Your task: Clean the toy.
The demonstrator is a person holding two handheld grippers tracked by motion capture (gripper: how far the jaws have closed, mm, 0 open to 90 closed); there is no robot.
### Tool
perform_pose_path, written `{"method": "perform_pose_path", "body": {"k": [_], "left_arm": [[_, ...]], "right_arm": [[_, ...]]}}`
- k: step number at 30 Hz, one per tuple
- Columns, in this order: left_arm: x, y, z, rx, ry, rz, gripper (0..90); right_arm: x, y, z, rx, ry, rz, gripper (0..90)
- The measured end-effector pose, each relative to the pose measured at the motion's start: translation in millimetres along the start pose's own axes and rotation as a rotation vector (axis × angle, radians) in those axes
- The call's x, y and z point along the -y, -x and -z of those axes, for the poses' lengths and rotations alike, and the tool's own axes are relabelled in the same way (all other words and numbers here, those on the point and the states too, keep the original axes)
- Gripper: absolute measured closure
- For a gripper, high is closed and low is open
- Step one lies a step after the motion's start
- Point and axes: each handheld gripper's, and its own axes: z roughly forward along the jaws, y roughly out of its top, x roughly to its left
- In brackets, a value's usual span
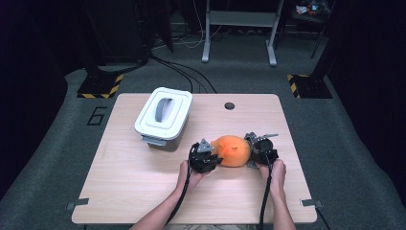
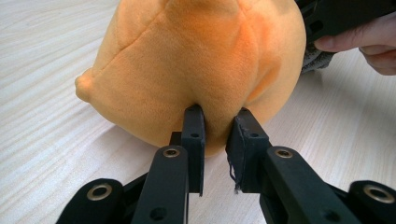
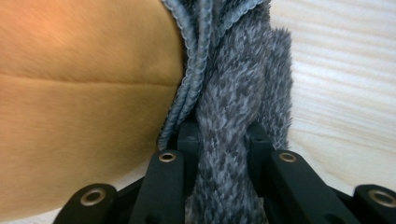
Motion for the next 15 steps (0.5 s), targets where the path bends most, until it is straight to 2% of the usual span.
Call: {"method": "perform_pose_path", "body": {"k": [1, 2, 5, 10, 15], "left_arm": [[0.0, -0.1, 0.1, 0.000, -0.001, -0.001, 76.8], [0.0, -0.1, 0.3, 0.000, -0.001, 0.000, 76.8], [-0.2, -0.6, 1.6, 0.000, -0.003, 0.000, 76.7], [1.0, -1.0, 0.9, 0.002, -0.004, 0.007, 76.7], [0.2, 1.3, 0.4, -0.004, -0.001, -0.002, 76.7]], "right_arm": [[0.4, 0.1, 0.7, -0.006, -0.002, -0.012, 74.1], [0.2, 1.7, 1.4, -0.008, 0.008, 0.000, 74.0], [-0.3, 2.6, 9.4, -0.008, 0.025, -0.008, 73.9], [-3.5, 1.0, 40.5, 0.006, 0.095, -0.016, 74.1], [-7.6, -5.1, 70.8, -0.025, 0.179, 0.005, 74.1]]}}
